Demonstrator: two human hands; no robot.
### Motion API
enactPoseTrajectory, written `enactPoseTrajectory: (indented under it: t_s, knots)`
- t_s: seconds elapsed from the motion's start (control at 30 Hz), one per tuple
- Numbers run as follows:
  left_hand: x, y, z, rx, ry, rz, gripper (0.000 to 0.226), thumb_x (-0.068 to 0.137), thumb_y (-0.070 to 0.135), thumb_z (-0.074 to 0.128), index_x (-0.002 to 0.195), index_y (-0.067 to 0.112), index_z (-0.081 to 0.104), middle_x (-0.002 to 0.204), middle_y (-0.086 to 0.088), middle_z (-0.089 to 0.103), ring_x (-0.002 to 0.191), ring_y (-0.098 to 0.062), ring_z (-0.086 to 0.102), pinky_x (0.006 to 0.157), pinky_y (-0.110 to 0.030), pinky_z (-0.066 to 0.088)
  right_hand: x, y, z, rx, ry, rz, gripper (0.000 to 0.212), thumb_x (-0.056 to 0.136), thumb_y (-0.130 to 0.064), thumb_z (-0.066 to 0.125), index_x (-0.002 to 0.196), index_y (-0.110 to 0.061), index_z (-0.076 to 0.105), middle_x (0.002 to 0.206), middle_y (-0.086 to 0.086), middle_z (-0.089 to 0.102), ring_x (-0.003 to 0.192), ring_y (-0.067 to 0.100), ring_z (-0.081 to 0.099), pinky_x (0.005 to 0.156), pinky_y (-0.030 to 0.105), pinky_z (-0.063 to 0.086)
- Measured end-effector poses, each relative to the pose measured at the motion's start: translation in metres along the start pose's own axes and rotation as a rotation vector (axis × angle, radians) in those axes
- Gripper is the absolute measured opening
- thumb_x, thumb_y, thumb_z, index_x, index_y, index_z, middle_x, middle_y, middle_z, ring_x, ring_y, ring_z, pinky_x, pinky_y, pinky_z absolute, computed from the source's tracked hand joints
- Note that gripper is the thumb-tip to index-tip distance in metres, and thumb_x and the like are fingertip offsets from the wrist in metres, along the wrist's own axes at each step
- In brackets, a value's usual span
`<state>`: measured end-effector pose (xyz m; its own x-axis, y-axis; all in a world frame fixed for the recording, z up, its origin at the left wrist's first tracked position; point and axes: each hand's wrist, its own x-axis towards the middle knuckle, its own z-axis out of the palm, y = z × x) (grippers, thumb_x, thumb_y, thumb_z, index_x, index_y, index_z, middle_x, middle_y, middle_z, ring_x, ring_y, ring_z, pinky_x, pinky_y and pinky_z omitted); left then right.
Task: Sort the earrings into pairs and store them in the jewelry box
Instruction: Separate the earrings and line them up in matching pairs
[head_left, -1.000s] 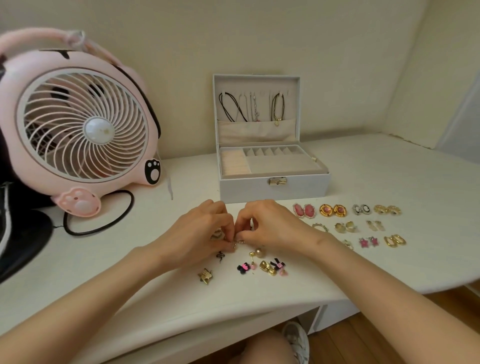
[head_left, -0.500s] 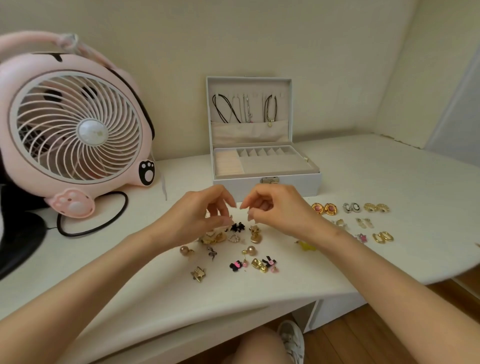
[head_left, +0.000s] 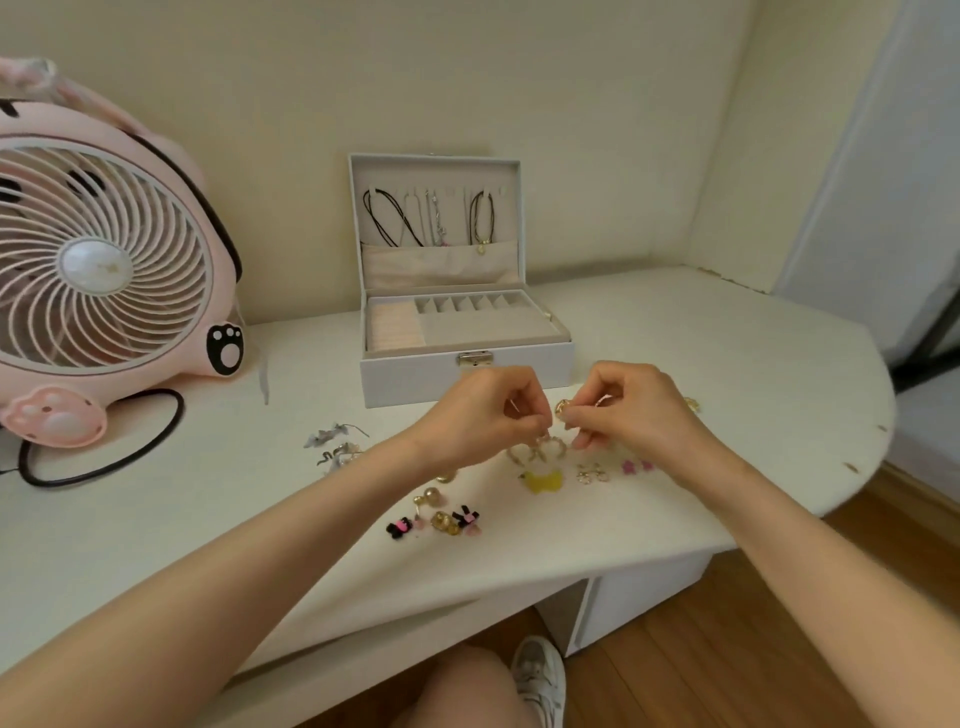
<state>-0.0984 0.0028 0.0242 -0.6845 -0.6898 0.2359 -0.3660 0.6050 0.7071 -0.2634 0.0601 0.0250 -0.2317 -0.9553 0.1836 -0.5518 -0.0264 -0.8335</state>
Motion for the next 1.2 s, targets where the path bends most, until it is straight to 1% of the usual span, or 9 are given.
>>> enactPoseTrajectory:
  t_s: [0.1, 0.27, 0.4, 0.47, 0.57, 0.7, 0.83, 1.07, 1.2]
  knots:
    - [0.022, 0.012, 0.019, 0.013, -0.023, 0.026, 0.002, 0.083, 0.010, 0.063, 0.085, 0.011, 0.063, 0.078, 0.000, 0.072, 0.072, -0.013, 0.068, 0.064, -0.036, 0.056, -0.001, 0.012, -0.026, 0.060, 0.026, 0.035, 0.012, 0.075, 0.003, 0.072, 0.074, -0.008, 0.066, 0.077, 0.013, 0.069, 0.065, 0.022, 0.070, 0.063, 0.031, 0.057]
    - [0.063, 0.028, 0.051, 0.032, -0.076, 0.048, 0.017, 0.080, 0.003, 0.064, 0.096, 0.008, 0.067, 0.082, -0.010, 0.073, 0.071, -0.024, 0.070, 0.069, -0.032, 0.057, 0.004, 0.040, -0.063, -0.028, 0.127, 0.076, 0.020, 0.071, 0.000, 0.075, 0.075, -0.020, 0.072, 0.074, 0.000, 0.071, 0.066, 0.003, 0.063, 0.057, 0.011, 0.044]
    - [0.089, 0.039, 0.072, 0.032, -0.112, 0.038, 0.016, 0.080, -0.004, 0.062, 0.094, 0.001, 0.069, 0.086, -0.017, 0.072, 0.064, -0.021, 0.066, 0.065, -0.020, 0.055, 0.006, 0.062, -0.080, -0.016, 0.181, 0.138, 0.023, 0.072, 0.007, 0.072, 0.075, -0.016, 0.071, 0.083, 0.013, 0.070, 0.076, 0.017, 0.065, 0.061, 0.016, 0.052]
    - [0.100, 0.042, 0.082, 0.068, -0.124, 0.035, 0.015, 0.079, -0.003, 0.060, 0.089, 0.004, 0.068, 0.085, -0.015, 0.072, 0.068, -0.023, 0.067, 0.069, -0.027, 0.055, 0.006, 0.071, -0.085, 0.011, 0.205, 0.161, 0.024, 0.071, 0.011, 0.071, 0.076, -0.012, 0.072, 0.085, 0.018, 0.069, 0.076, 0.020, 0.064, 0.057, 0.013, 0.053]
    - [0.114, 0.045, 0.094, 0.157, -0.109, 0.035, 0.011, 0.076, 0.005, 0.063, 0.081, 0.015, 0.062, 0.083, -0.007, 0.073, 0.075, -0.020, 0.065, 0.076, -0.031, 0.053, 0.006, 0.078, -0.090, 0.006, 0.221, 0.195, 0.019, 0.073, 0.008, 0.072, 0.084, -0.007, 0.073, 0.080, 0.011, 0.069, 0.071, 0.016, 0.064, 0.053, 0.009, 0.049]
    - [0.124, 0.044, 0.106, 0.185, -0.135, 0.037, 0.014, 0.079, 0.013, 0.067, 0.076, 0.019, 0.055, 0.083, -0.007, 0.074, 0.062, -0.013, 0.062, 0.067, -0.024, 0.046, 0.006, 0.082, -0.094, -0.103, 0.226, 0.182, 0.020, 0.073, 0.004, 0.072, 0.088, -0.008, 0.074, 0.082, 0.006, 0.070, 0.070, 0.008, 0.060, 0.059, 0.015, 0.049]
    - [0.129, 0.046, 0.115, 0.144, -0.168, 0.012, 0.024, 0.078, 0.019, 0.073, 0.069, 0.022, 0.051, 0.080, -0.006, 0.074, 0.055, -0.009, 0.063, 0.057, -0.019, 0.044, 0.004, 0.084, -0.101, -0.170, 0.196, 0.177, 0.019, 0.072, 0.005, 0.072, 0.086, -0.009, 0.074, 0.078, 0.006, 0.069, 0.069, 0.010, 0.061, 0.059, 0.011, 0.046]
    - [0.134, 0.048, 0.121, -0.007, -0.249, -0.047, 0.023, 0.075, 0.007, 0.074, 0.066, 0.016, 0.055, 0.065, -0.001, 0.064, 0.045, -0.003, 0.060, 0.049, -0.009, 0.048, 0.009, 0.084, -0.107, -0.327, 0.099, 0.229, 0.018, 0.073, 0.001, 0.074, 0.088, -0.009, 0.074, 0.077, 0.004, 0.067, 0.076, 0.014, 0.062, 0.073, 0.023, 0.051]
    - [0.138, 0.046, 0.122, 0.130, -0.246, -0.047, 0.007, 0.078, 0.011, 0.071, 0.079, 0.010, 0.065, 0.072, -0.001, 0.062, 0.062, -0.013, 0.058, 0.061, -0.021, 0.049, 0.013, 0.088, -0.103, -0.298, 0.108, 0.228, 0.015, 0.074, 0.002, 0.073, 0.086, -0.006, 0.072, 0.070, 0.009, 0.067, 0.064, 0.014, 0.063, 0.059, 0.019, 0.052]
